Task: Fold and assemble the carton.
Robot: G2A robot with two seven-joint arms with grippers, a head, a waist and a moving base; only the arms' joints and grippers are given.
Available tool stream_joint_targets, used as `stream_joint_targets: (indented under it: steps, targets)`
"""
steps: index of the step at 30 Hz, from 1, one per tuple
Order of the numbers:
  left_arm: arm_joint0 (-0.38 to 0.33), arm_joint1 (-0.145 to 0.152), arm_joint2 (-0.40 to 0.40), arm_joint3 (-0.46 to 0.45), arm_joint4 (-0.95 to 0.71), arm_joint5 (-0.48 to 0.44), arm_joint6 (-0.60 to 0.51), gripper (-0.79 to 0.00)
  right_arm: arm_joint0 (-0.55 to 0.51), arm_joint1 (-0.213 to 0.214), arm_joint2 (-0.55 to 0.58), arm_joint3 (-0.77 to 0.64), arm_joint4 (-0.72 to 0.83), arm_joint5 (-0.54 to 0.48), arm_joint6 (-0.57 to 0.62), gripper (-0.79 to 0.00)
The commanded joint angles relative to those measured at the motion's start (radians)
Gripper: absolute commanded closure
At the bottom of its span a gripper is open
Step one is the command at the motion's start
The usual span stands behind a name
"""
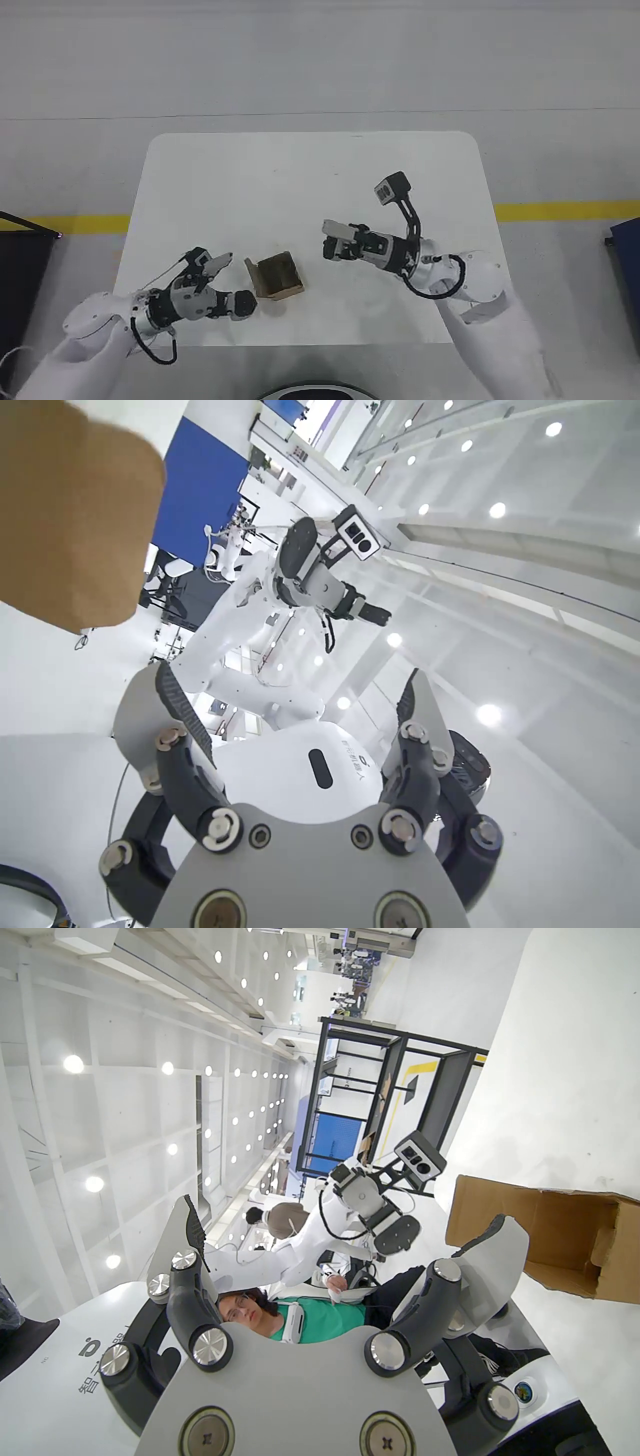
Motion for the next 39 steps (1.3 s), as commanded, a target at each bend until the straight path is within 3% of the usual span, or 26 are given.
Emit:
stream_joint_targets:
  steps: [1,8,11,21,28,35,39]
  targets:
    - [0.008,-0.006,0.027,-0.016,0.01,-0.031,0.048,-0.785,0.002,0.0,-0.01,0.007,0.0,-0.007,-0.004,-0.785]
    - [-0.03,-0.03,0.184,-0.018,0.197,-0.062,0.229,-0.785,0.0,0.0,-0.03,0.023,-0.001,-0.031,-0.01,-0.785]
    - [-0.048,-0.036,0.197,-0.006,0.232,-0.088,0.281,-0.785,-0.005,0.002,-0.028,0.023,-0.002,-0.039,-0.008,-0.785]
    - [0.003,-0.017,0.05,0.028,0.271,-0.109,0.302,-0.785,-0.007,0.006,-0.032,0.027,-0.002,-0.044,-0.006,-0.785]
    - [0.061,-0.005,-0.085,0.025,0.191,-0.132,0.263,-0.785,-0.006,0.008,-0.042,0.026,-0.01,-0.042,-0.018,-0.785]
    - [0.109,-0.011,-0.115,0.04,-0.172,-0.008,0.011,-0.785,0.0,0.008,-0.058,0.031,-0.014,-0.043,-0.033,-0.785]
    - [0.12,-0.014,-0.149,0.096,-0.302,0.049,0.061,-0.785,0.015,0.006,-0.08,0.041,-0.018,-0.039,-0.048,-0.785]
